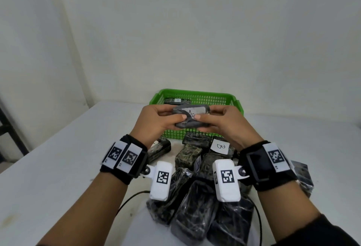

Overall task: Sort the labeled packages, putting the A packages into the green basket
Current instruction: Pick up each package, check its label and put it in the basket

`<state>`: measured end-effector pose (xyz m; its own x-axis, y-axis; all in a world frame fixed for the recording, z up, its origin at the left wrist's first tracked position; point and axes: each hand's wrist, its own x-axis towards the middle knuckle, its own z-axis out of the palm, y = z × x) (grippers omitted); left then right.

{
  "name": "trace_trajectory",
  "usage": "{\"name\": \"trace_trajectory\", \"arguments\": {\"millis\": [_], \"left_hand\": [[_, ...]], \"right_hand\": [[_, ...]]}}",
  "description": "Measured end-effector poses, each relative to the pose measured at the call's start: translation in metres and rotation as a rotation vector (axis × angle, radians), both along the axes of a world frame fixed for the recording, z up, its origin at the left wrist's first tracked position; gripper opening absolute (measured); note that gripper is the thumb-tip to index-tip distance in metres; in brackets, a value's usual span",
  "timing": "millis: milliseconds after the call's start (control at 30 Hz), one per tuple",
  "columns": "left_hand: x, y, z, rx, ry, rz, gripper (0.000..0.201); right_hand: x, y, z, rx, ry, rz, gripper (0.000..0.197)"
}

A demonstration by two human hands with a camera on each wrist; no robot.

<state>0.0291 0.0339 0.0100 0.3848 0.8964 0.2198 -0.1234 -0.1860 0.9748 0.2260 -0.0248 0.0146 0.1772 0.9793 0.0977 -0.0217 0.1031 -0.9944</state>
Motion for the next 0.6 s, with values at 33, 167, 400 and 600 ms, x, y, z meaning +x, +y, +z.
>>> {"name": "trace_trajectory", "arguments": {"millis": [33, 167, 400, 600], "left_hand": [[0.000, 0.002, 0.001, -0.003, -0.004, -0.003, 0.022], [0.000, 0.005, 0.008, -0.072, 0.039, -0.112, 0.018], [0.004, 0.007, 0.010, -0.033, 0.094, -0.142, 0.026], [0.006, 0.012, 0.005, 0.011, 0.063, -0.043, 0.020]], "right_hand": [[0.001, 0.001, 0.001, 0.000, 0.001, 0.009, 0.032], [0.004, 0.005, 0.004, 0.043, -0.019, -0.022, 0.033], [0.000, 0.011, 0.005, 0.076, -0.131, -0.071, 0.032], [-0.001, 0.011, -0.002, 0.127, -0.159, -0.121, 0.023]]}}
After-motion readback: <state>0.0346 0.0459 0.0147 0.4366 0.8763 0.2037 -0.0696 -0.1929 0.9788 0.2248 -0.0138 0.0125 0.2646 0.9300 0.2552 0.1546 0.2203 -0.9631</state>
